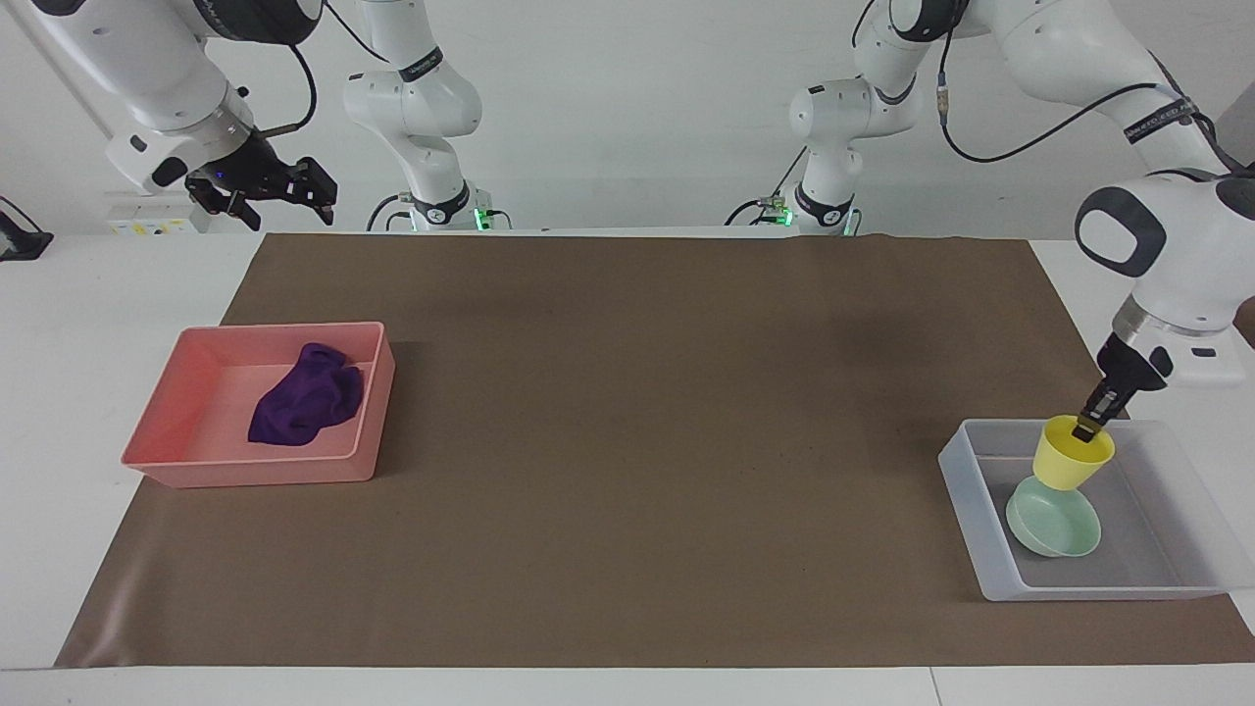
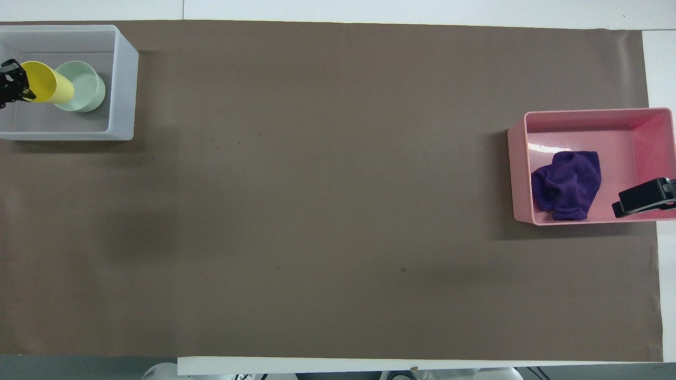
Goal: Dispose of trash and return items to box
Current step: 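Place the yellow cup in the clear bin with the left gripper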
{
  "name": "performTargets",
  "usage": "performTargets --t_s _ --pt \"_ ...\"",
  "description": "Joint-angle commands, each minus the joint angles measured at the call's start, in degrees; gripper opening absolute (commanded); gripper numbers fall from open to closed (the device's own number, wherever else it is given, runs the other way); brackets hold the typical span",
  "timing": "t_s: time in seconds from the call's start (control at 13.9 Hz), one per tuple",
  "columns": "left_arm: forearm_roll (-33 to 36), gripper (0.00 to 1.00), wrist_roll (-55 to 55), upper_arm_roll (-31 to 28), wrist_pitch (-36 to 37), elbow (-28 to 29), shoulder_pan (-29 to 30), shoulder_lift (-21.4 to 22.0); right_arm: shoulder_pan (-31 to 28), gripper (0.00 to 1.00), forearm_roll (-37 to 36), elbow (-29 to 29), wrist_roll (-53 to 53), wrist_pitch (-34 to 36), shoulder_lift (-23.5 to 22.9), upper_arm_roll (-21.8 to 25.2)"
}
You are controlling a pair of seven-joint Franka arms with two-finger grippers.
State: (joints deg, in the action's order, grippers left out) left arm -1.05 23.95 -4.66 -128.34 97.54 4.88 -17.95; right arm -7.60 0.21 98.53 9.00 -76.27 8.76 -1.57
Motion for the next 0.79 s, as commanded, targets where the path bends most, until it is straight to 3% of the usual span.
performTargets --t_s 0.0,0.29,0.36,0.43,0.5,0.65,0.72 --pt "0.5 0.00 0.7 0.4 -3.3 -1.7 0.0 -4.2 0.2 1.00 0.5 0.3 -0.3 0.8 0.6 -0.5" --pt "0.6 0.03 0.4 0.4 -7.5 -2.0 -0.7 -7.0 0.1 1.00 -0.1 0.2 -0.2 -2.2 0.4 -0.5" --pt "0.7 0.23 0.0 0.4 -7.1 -2.1 -0.7 -7.0 0.0 1.00 -0.1 0.1 -0.2 -3.2 0.3 -0.5" --pt "1.9 0.63 0.0 0.4 -6.1 -2.3 -0.9 -6.9 0.0 1.00 0.0 0.1 -0.2 -3.8 0.3 -0.5" --pt "4.4 0.89 0.0 0.7 -2.8 -2.9 -1.1 -6.1 0.1 1.00 0.0 0.1 -0.2 -4.3 0.2 -0.5" --pt "5.2 1.00 -0.6 1.3 5.3 -3.4 -2.1 -1.8 0.0 1.00 0.0 0.2 -0.2 -4.9 0.2 -0.5" --pt "5.1 1.00 -2.8 1.3 9.3 -2.7 -3.4 1.8 0.0 1.00 0.0 0.2 -0.3 -4.9 0.2 -0.5"
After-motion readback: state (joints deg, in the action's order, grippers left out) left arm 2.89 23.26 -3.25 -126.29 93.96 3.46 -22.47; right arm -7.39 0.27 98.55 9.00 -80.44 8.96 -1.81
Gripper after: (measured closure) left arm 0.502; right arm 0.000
